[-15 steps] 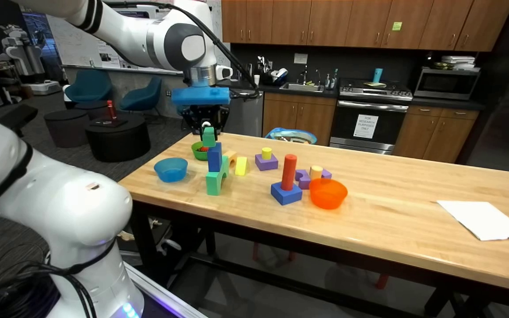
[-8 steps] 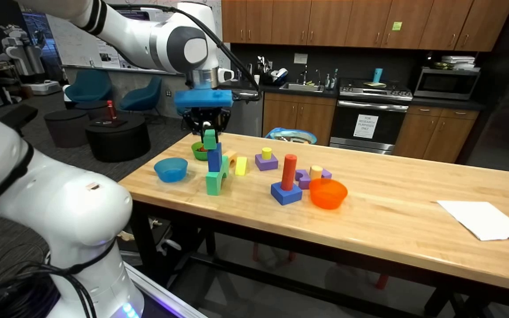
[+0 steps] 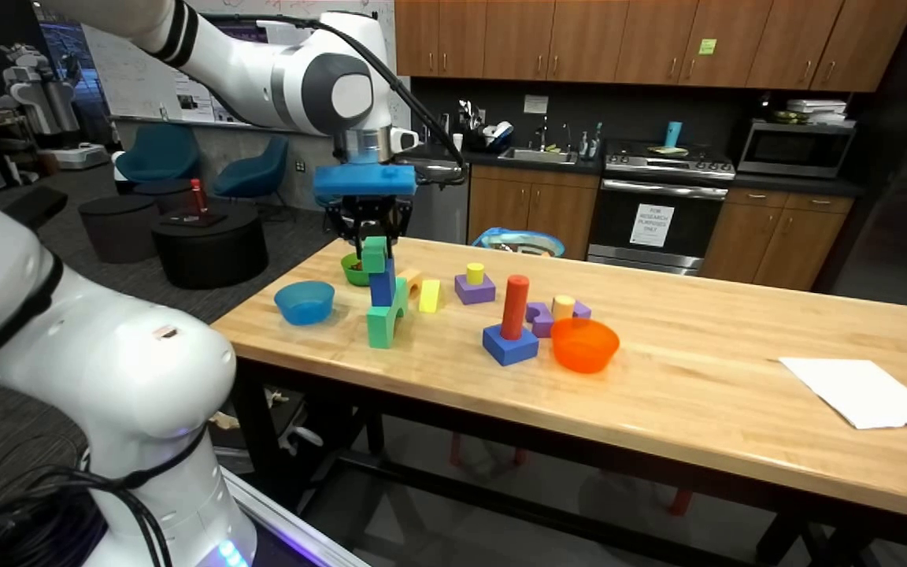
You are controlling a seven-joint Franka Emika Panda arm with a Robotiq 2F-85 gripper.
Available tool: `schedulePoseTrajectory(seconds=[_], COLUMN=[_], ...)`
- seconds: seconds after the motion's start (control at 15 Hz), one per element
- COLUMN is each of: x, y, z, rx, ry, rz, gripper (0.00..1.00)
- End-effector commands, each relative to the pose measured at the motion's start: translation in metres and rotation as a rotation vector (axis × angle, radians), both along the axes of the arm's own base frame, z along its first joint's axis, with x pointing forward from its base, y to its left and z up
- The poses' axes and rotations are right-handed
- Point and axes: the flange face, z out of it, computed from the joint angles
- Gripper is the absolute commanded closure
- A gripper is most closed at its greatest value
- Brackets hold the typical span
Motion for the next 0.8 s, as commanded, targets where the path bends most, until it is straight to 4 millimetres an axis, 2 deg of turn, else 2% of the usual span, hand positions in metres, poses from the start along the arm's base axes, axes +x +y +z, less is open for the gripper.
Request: schedulePoseTrajectory(seconds=[0.0, 0.13, 0.2, 0.47, 0.73], x=[0.004, 0.004, 0.004, 0.000, -0.011], y=[-0.001, -0.001, 0.000, 0.001, -0.001], z=[0.003, 0.004, 0.004, 0.010, 0.025], rx=[0.000, -0.001, -0.001, 0.001, -0.013], ry=[0.008, 0.008, 0.008, -0.011, -0.061], rz=[0.010, 0.011, 0.012, 0.023, 0.038], gripper=[0.17, 0.03, 0.01, 0.00, 0.00])
